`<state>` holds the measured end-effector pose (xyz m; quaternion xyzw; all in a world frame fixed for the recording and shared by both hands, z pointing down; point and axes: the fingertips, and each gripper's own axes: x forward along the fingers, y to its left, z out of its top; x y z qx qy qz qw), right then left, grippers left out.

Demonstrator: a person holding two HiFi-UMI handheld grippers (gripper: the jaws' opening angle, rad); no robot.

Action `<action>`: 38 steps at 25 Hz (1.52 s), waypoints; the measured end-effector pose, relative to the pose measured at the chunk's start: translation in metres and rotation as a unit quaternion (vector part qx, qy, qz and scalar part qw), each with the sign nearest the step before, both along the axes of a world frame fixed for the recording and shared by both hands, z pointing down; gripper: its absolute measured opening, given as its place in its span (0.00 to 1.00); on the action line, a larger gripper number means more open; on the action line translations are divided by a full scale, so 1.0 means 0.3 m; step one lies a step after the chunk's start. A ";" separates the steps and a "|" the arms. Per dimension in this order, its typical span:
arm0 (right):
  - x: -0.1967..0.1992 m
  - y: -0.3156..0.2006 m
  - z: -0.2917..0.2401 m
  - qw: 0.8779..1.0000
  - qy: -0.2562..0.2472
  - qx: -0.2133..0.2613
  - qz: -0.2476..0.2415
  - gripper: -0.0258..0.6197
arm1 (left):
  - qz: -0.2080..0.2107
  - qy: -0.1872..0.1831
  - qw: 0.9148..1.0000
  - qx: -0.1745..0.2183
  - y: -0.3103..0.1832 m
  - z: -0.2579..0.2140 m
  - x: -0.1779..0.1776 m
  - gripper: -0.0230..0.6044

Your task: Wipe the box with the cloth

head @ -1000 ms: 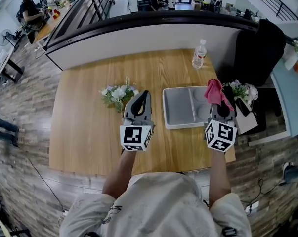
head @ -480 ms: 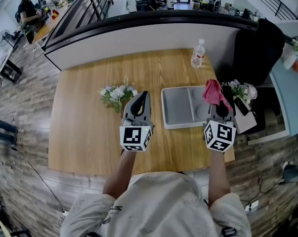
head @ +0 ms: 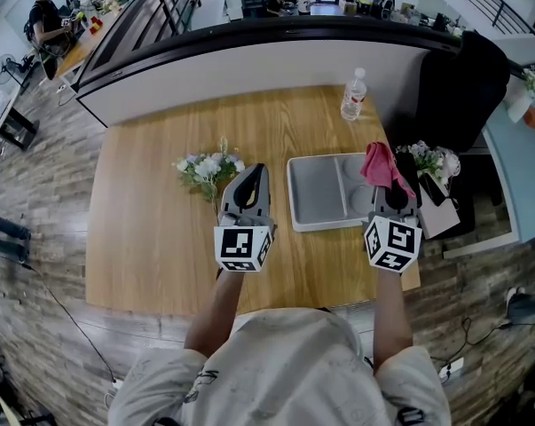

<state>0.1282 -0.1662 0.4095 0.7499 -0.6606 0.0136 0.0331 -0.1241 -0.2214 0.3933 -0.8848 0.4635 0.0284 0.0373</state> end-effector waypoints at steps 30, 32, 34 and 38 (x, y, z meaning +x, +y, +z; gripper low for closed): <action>-0.006 0.025 0.001 1.000 0.016 -0.007 0.002 0.12 | 0.013 0.002 1.000 -0.002 0.013 -0.001 0.028 0.05; 0.001 0.032 -0.002 1.000 0.018 -0.006 0.004 0.12 | 0.015 0.002 1.000 -0.002 0.016 -0.001 0.037 0.05; 0.007 0.037 -0.004 1.000 0.018 -0.005 0.005 0.12 | 0.018 0.002 1.000 -0.001 0.019 -0.002 0.045 0.05; 0.012 0.048 -0.003 1.000 0.017 -0.006 0.007 0.12 | 0.022 0.001 1.000 -0.001 0.027 -0.005 0.055 0.05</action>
